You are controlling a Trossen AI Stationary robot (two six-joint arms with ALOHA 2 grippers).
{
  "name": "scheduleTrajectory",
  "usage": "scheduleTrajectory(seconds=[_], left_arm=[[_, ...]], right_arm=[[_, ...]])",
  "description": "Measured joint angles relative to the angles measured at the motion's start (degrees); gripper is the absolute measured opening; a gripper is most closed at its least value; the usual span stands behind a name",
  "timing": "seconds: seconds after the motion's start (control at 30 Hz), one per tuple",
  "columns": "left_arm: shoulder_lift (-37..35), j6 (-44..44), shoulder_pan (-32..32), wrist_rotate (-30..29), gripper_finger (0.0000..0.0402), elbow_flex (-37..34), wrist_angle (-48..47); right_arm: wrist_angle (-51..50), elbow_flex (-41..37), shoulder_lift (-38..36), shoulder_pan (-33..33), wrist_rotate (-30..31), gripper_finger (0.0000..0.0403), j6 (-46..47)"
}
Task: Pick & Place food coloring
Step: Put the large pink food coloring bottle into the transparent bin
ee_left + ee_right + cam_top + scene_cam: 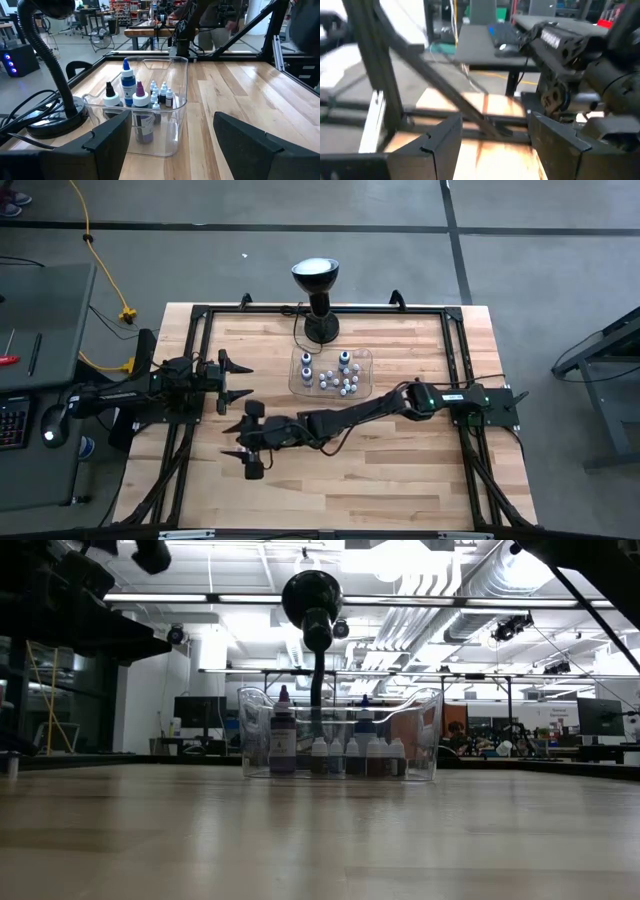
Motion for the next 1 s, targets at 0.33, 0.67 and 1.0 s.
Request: scheduleTrajectory(seconds=[0.33,0.67,1.0], left_arm=[[0.0,0.0,0.0,0.0,0.0278,0.0,0.0],[0.0,0.0,0.0,0.0,0.0278,0.0,0.0],[0.0,0.0,0.0,0.0,0.0278,0.0,0.1]], right_arm=[[5.4,-8.8,0.1,1.2,2.4,0.0222,-3.2],[9.8,-13.9,0.0,1.4,6.7,0.0226,-0.9],[10.1,-13.7,1.5,1.4,9.6,0.0254,8.0]])
